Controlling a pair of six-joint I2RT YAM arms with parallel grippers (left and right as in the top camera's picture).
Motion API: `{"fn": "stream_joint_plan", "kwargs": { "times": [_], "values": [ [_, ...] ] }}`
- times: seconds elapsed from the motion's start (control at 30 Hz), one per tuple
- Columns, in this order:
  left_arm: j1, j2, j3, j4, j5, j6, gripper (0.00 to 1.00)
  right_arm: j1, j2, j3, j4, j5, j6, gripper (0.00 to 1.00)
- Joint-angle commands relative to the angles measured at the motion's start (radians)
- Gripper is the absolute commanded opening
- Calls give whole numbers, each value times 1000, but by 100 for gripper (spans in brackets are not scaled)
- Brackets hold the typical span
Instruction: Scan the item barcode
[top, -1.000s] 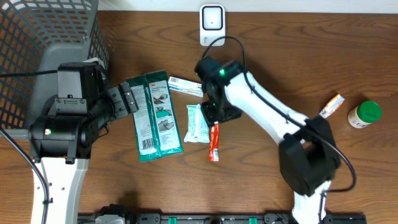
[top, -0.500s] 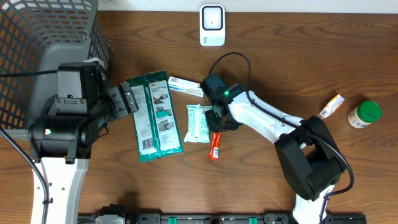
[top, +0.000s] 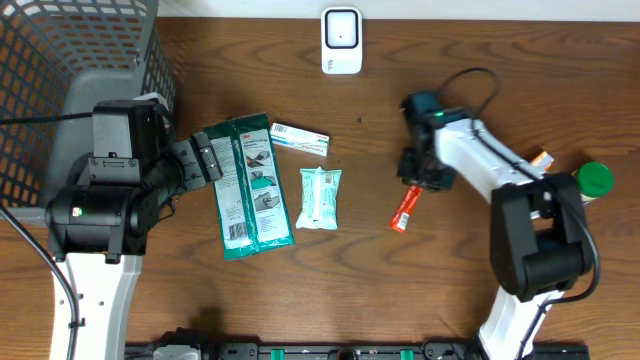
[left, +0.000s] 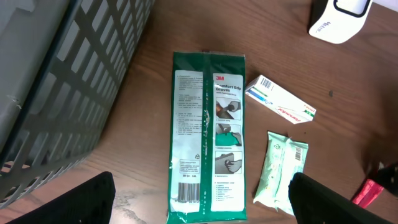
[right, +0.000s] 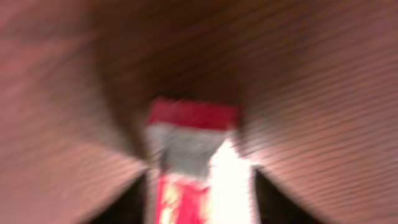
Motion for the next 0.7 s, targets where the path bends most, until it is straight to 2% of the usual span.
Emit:
{"fn": "stream_joint_plan", "kwargs": {
  "times": [0.0,0.07,0.2,0.3,0.33,0.37,0.4,0.5,0.67],
  "values": [
    [2,0,8,-2,-9,20,90,-59,-20,-8,14,-101,75,99],
    [1,0,8,-2,-9,20,90,-85,-29,-5,14,-140,37,90],
    [1,0,8,-2,-9,20,90,-109,-88,4,-52,-160,0,90],
    [1,0,8,-2,-9,20,90,-95,-158,4,-131,-167,-39,82],
    [2,0,8,-2,-9,20,90,-83,-181,3,-159,-167,-80,67],
    [1,0,8,-2,-9,20,90,-71,-198,3,-178,-167,-123,12],
    [1,0,8,-2,-9,20,90,-58,-212,3,-197,-167,-167,1],
    [1,0,8,-2,-9,20,90,-20,-229,2,-237,-166,-212,1],
    [1,0,8,-2,-9,20,90,78,-229,-129,-133,-166,-107,1]
  ]
}}
